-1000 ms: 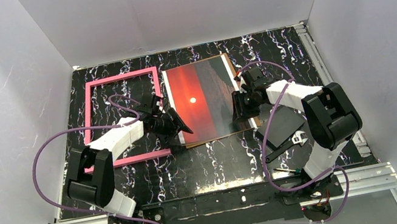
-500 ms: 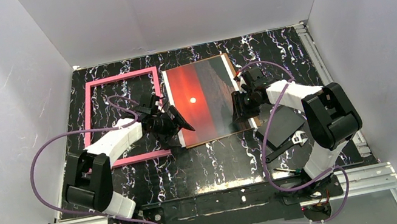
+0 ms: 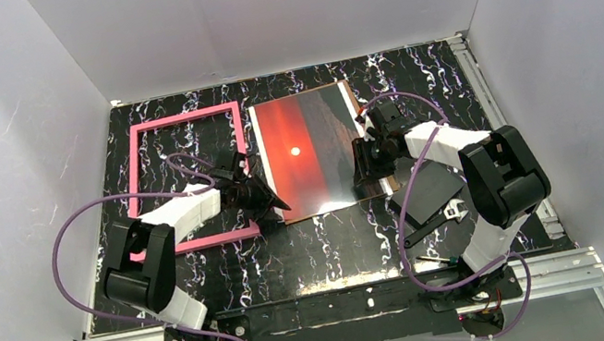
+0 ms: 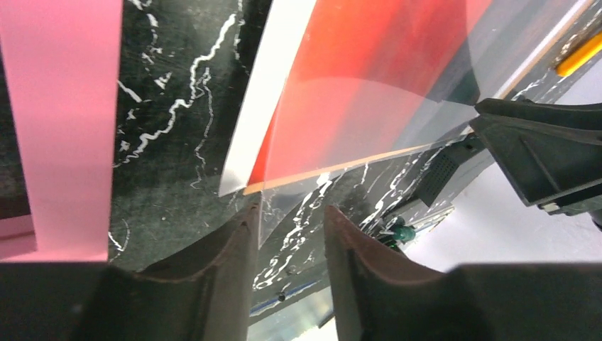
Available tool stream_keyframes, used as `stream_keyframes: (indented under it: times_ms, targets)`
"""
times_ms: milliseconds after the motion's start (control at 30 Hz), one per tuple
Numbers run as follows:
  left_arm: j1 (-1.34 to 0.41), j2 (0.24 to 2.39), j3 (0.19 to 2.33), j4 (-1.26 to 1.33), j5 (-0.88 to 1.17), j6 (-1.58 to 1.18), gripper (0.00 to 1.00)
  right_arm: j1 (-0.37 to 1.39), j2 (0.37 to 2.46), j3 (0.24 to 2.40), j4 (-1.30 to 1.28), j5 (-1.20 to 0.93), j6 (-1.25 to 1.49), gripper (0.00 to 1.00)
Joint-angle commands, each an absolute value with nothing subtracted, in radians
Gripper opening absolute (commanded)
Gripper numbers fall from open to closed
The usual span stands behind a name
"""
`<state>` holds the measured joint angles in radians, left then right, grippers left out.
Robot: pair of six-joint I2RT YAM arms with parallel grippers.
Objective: Take the photo out of the frame
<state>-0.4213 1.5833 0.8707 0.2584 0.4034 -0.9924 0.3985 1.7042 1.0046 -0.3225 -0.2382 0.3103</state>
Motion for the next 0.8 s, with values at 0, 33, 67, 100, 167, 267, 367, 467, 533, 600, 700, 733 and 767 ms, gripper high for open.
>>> stream_keyframes:
  times_ms: [0, 33, 67, 100, 167, 267, 367, 467, 533, 600, 700, 733, 767]
  targets:
    - [-0.428, 1.582, 0.842, 0.277, 0.396, -1.003, 0.31, 0.400, 1.748, 0.997, -0.355, -0.224, 0.292, 0.52]
    - [-0.428, 1.583, 0.846, 0.268, 0.395, -0.999, 0.29, 0.401, 1.750, 0.998, -0.355, -0.222, 0.291, 0.52]
    - [-0.428, 1.583, 0.848, 0.260, 0.394, -0.995, 0.28, 0.401, 1.750, 0.998, -0.356, -0.219, 0.290, 0.52]
    - [-0.428, 1.584, 0.850, 0.255, 0.392, -0.993, 0.26, 0.404, 1.749, 0.998, -0.356, -0.214, 0.289, 0.52]
    - [-0.428, 1.588, 0.855, 0.241, 0.391, -0.987, 0.21, 0.409, 1.748, 1.000, -0.357, -0.203, 0.287, 0.52]
    - [-0.428, 1.596, 0.876, 0.211, 0.391, -0.970, 0.04, 0.424, 1.725, 0.997, -0.351, -0.174, 0.280, 0.53]
    - [-0.428, 1.619, 0.898, 0.202, 0.407, -0.966, 0.00, 0.438, 1.673, 0.977, -0.337, -0.145, 0.278, 0.57]
    - [-0.428, 1.679, 0.940, 0.189, 0.442, -0.972, 0.00, 0.438, 1.635, 0.976, -0.340, -0.146, 0.278, 0.59]
    - [-0.429, 1.713, 0.948, 0.213, 0.463, -0.991, 0.00, 0.439, 1.627, 0.984, -0.347, -0.152, 0.279, 0.59]
    - [-0.430, 1.734, 0.951, 0.213, 0.469, -0.998, 0.02, 0.438, 1.622, 0.995, -0.355, -0.159, 0.279, 0.59]
    - [-0.430, 1.735, 0.946, 0.212, 0.475, -0.985, 0.10, 0.439, 1.622, 0.998, -0.356, -0.167, 0.280, 0.59]
    - [-0.430, 1.734, 0.943, 0.211, 0.475, -0.982, 0.10, 0.439, 1.625, 0.997, -0.356, -0.168, 0.280, 0.59]
    - [-0.430, 1.731, 0.942, 0.206, 0.473, -0.977, 0.10, 0.439, 1.629, 0.997, -0.355, -0.170, 0.279, 0.59]
